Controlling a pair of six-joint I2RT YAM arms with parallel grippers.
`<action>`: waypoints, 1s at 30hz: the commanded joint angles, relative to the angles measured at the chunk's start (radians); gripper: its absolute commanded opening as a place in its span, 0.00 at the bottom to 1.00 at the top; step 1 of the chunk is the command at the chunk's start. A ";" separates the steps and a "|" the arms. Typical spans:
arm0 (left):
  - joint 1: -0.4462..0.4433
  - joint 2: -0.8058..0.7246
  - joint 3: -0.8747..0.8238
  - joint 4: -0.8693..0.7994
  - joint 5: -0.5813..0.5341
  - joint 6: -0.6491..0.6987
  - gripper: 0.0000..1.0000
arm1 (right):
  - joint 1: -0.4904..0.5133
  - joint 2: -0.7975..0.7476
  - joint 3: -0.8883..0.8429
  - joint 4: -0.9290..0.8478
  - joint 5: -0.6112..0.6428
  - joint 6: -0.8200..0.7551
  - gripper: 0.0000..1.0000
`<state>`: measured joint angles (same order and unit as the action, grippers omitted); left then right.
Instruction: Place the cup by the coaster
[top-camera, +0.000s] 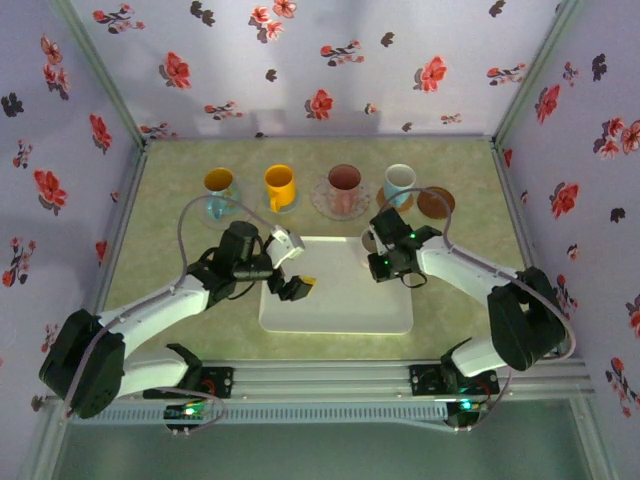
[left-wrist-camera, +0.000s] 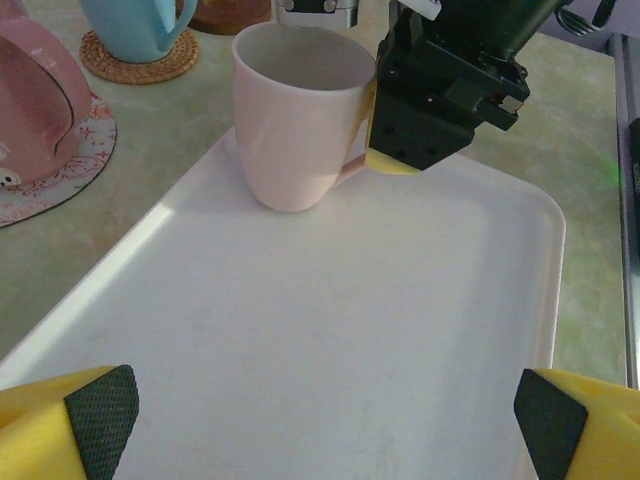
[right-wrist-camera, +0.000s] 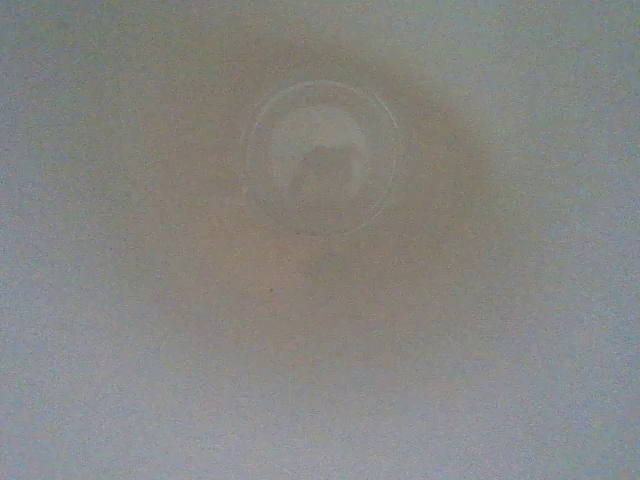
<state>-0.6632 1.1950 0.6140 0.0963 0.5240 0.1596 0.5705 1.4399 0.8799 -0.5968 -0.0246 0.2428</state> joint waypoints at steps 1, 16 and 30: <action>-0.007 0.000 0.053 0.017 -0.004 -0.005 1.00 | 0.009 -0.059 0.006 0.005 0.027 -0.006 0.00; -0.012 -0.008 0.190 0.003 -0.013 0.001 1.00 | -0.013 -0.177 0.178 -0.115 0.000 -0.026 0.00; -0.013 0.098 0.322 0.098 0.001 0.031 1.00 | -0.161 -0.187 0.368 -0.276 -0.004 -0.112 0.00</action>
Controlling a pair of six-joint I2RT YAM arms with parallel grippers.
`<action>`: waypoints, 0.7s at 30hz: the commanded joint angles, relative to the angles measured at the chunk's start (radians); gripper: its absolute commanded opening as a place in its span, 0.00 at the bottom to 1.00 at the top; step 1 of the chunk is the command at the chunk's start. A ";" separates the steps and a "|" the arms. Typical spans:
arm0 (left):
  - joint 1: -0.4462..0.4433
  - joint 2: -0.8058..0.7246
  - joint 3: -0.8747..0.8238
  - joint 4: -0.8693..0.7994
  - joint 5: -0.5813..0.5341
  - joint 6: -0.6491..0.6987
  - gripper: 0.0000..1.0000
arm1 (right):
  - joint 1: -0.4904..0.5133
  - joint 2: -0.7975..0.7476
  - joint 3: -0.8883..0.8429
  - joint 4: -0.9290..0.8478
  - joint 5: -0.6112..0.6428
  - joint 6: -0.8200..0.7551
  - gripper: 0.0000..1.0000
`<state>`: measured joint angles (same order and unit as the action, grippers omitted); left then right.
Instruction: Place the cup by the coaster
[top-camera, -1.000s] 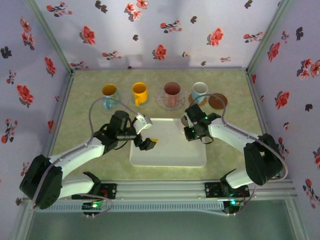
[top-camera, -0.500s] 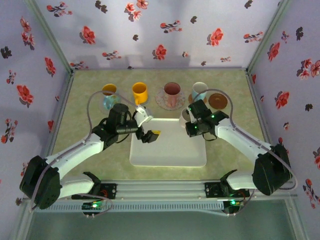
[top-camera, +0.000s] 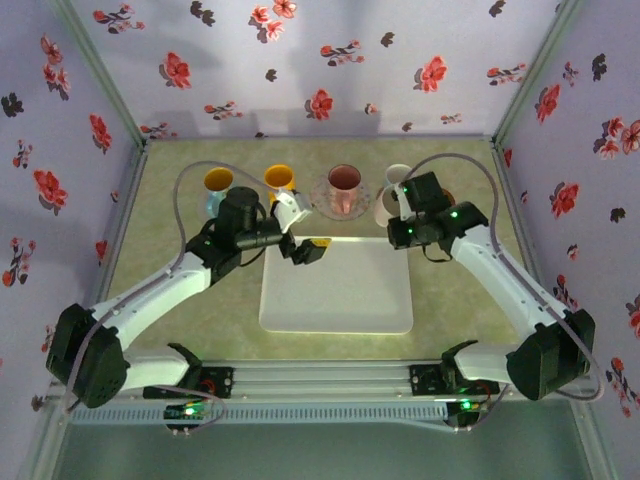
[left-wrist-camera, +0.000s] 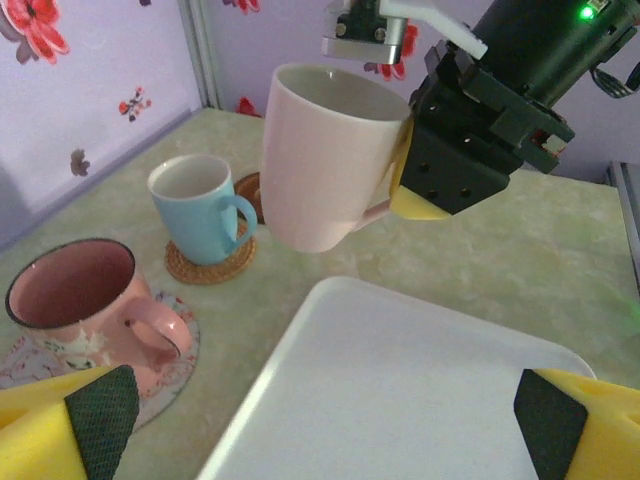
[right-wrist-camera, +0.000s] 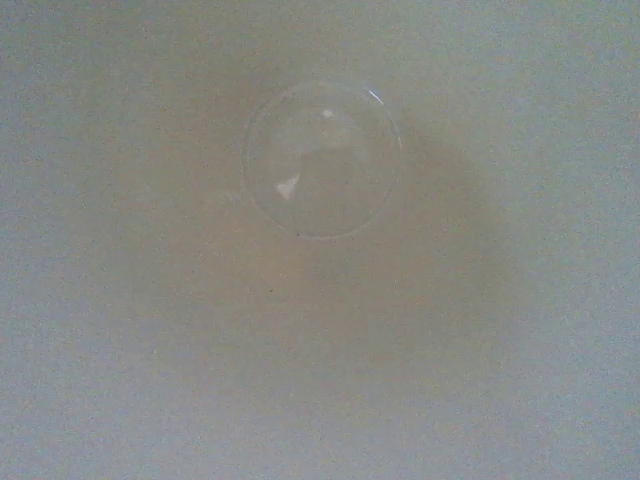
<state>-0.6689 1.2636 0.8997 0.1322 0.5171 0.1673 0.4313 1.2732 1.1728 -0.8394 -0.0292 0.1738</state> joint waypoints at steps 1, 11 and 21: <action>-0.007 0.048 0.042 0.080 0.017 0.026 1.00 | -0.034 -0.017 0.088 -0.046 0.004 -0.048 0.00; -0.009 0.223 0.126 0.203 0.095 0.010 1.00 | -0.145 0.020 0.142 -0.092 0.047 -0.047 0.00; -0.008 0.330 0.181 0.230 0.133 0.004 1.00 | -0.272 0.090 0.137 -0.077 0.040 -0.050 0.00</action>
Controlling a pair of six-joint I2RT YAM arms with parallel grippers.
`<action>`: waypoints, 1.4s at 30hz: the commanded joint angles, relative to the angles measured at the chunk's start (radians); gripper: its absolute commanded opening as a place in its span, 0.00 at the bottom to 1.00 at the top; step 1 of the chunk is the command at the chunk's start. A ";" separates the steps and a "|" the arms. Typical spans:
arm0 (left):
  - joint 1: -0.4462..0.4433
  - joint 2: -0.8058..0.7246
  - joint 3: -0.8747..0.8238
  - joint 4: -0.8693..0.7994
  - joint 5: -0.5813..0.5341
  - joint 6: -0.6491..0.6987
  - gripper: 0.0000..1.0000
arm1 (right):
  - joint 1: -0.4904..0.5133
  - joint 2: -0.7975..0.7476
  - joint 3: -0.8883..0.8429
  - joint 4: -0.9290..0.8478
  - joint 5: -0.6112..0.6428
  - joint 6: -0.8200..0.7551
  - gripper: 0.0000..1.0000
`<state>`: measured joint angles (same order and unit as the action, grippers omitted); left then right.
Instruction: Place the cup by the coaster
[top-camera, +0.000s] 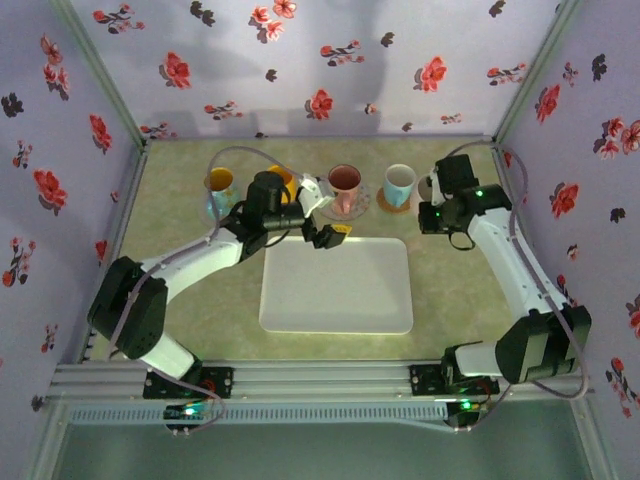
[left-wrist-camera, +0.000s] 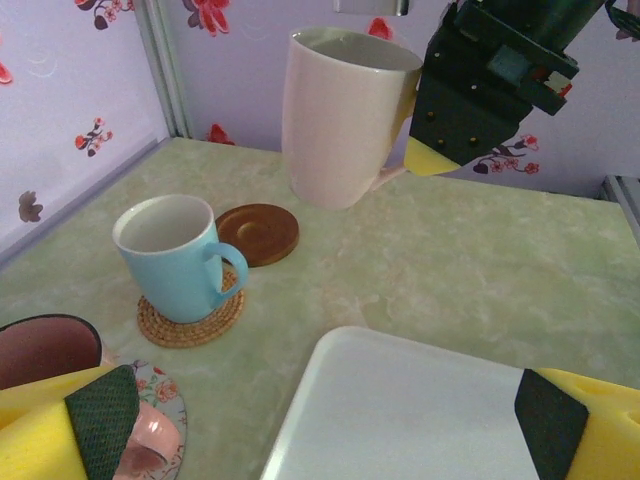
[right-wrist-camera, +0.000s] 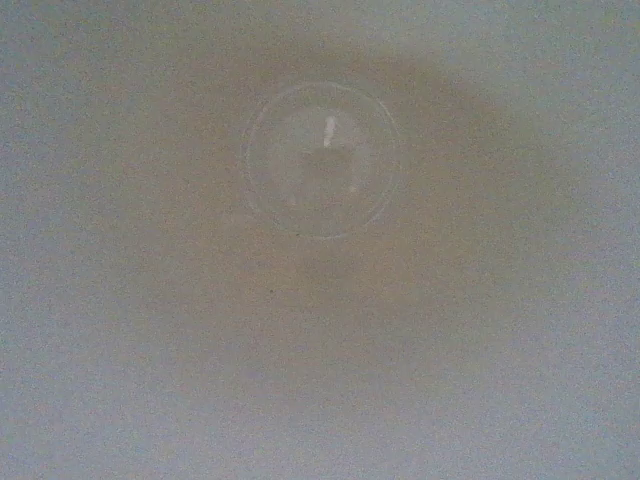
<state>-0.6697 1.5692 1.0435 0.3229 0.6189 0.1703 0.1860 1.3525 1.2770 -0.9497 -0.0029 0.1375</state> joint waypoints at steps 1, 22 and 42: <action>-0.008 0.034 0.041 0.039 0.031 0.000 1.00 | -0.036 0.021 0.032 0.038 0.011 -0.016 0.00; -0.012 0.127 0.073 -0.064 0.021 0.047 1.00 | -0.121 0.328 0.164 0.086 0.059 -0.047 0.00; -0.018 0.168 0.097 -0.101 0.023 0.061 1.00 | -0.186 0.562 0.324 0.112 0.068 -0.053 0.00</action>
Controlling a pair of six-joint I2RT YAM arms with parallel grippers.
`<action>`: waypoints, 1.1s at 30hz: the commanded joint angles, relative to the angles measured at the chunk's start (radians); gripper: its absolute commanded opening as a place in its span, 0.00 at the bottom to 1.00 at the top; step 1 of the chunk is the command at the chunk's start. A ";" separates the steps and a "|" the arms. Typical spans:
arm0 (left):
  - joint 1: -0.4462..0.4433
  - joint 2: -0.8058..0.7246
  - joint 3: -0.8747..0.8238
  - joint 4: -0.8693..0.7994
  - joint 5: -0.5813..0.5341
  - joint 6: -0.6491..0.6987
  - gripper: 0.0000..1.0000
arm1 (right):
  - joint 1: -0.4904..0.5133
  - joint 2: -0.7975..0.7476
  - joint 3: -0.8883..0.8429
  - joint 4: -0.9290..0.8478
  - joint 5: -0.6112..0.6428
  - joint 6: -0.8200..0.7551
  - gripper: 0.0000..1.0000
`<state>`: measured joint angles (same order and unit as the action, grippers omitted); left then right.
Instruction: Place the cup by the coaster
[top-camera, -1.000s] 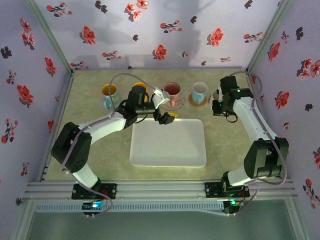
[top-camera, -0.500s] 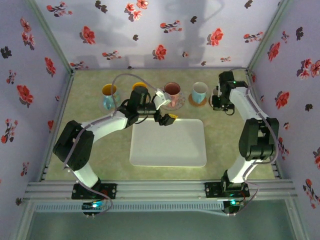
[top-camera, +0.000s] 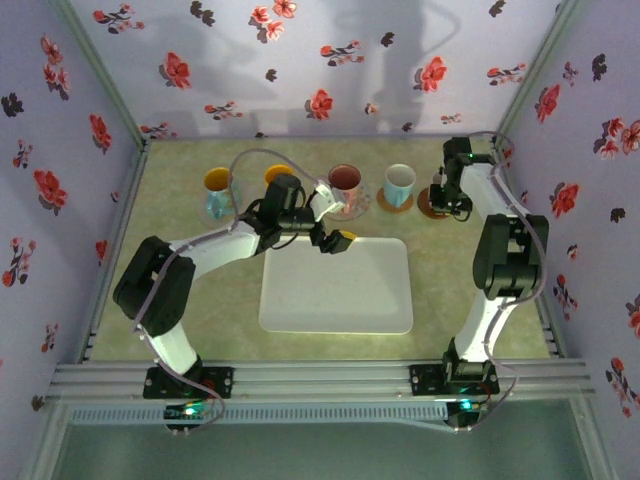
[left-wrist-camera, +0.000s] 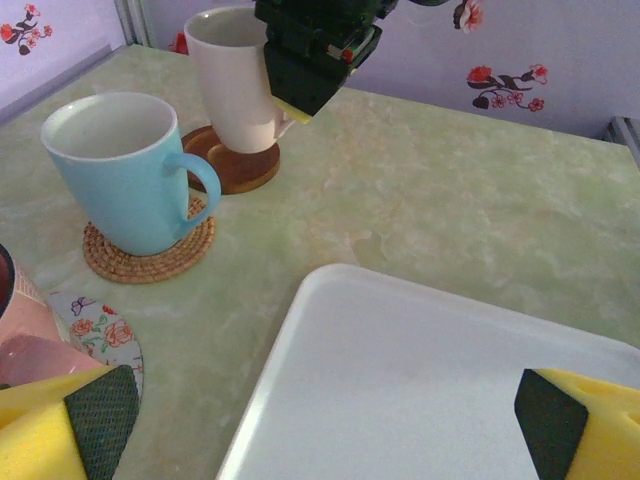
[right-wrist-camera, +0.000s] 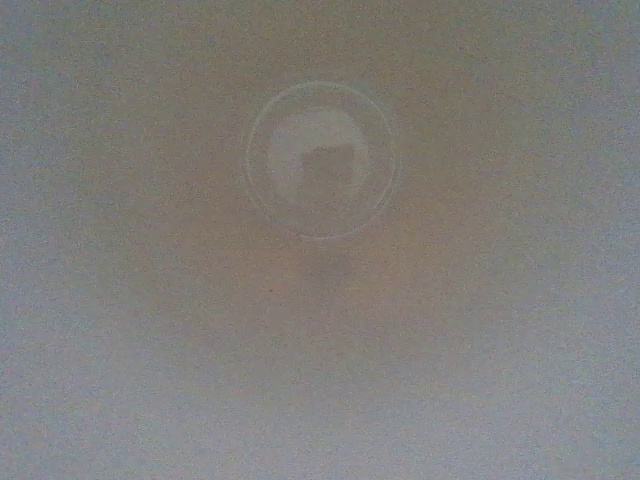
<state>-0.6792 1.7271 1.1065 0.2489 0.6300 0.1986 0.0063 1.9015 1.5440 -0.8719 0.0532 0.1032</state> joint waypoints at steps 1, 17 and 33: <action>-0.009 0.012 0.036 -0.033 0.011 0.035 1.00 | -0.006 0.024 0.065 0.033 0.016 -0.021 0.00; -0.012 0.028 0.057 -0.068 0.013 0.051 1.00 | -0.014 0.141 0.203 -0.013 0.052 -0.020 0.04; -0.011 0.022 0.074 -0.120 0.013 0.082 1.00 | -0.014 0.206 0.258 -0.075 0.037 -0.030 0.08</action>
<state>-0.6827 1.7359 1.1500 0.1429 0.6300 0.2512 -0.0013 2.0884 1.7626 -0.9329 0.0795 0.0875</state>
